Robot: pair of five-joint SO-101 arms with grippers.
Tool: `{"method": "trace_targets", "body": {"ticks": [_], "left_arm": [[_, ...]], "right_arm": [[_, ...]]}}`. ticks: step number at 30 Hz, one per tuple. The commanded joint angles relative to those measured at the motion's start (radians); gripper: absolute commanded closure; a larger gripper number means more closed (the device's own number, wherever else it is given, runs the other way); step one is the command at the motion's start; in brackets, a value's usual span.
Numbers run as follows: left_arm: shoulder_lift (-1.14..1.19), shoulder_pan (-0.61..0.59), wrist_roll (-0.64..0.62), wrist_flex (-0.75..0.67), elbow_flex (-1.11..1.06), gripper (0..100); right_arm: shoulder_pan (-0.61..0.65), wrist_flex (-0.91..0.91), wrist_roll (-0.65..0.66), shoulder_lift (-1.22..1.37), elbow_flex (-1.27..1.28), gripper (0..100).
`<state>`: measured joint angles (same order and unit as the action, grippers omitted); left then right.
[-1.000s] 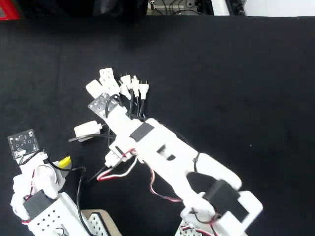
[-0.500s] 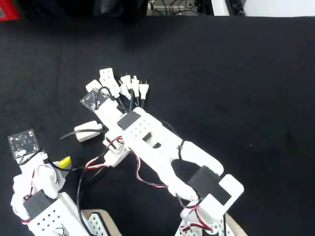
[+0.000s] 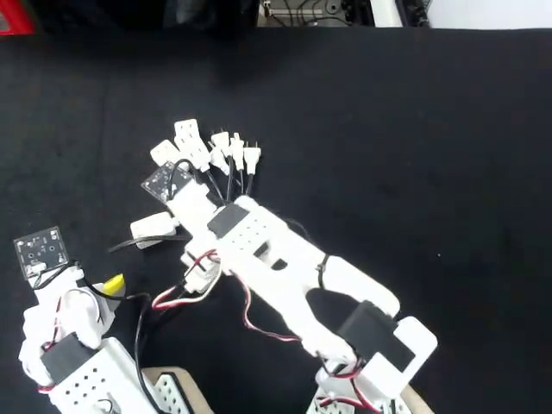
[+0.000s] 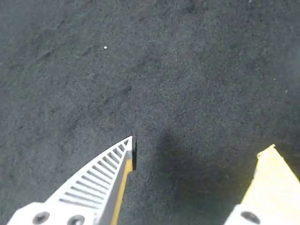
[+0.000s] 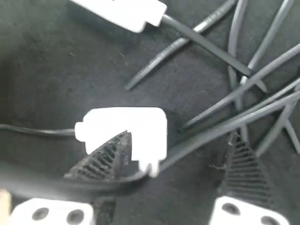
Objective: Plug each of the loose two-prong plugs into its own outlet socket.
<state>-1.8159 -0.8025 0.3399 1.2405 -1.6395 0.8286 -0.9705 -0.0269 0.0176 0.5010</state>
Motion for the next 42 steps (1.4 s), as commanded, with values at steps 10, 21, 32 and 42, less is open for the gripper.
{"method": "trace_targets", "body": {"ticks": [10, 21, 32, 42], "left_arm": [[-0.005, 0.021, 0.006, -0.038, -0.004, 60], [-0.005, 0.021, 0.006, -0.038, -0.004, 60], [-0.005, 0.021, 0.006, -0.038, -0.004, 60], [-0.005, 0.021, 0.006, -0.038, -0.004, 60]], "right_arm": [[0.15, 0.034, -0.187, -0.047, 0.015, 69.1], [0.054, 0.198, -0.11, -0.047, 0.133, 69.0], [0.054, 0.121, -0.103, 0.108, 0.002, 69.0], [0.054, -0.141, -0.095, 0.32, -0.24, 76.3]]}}
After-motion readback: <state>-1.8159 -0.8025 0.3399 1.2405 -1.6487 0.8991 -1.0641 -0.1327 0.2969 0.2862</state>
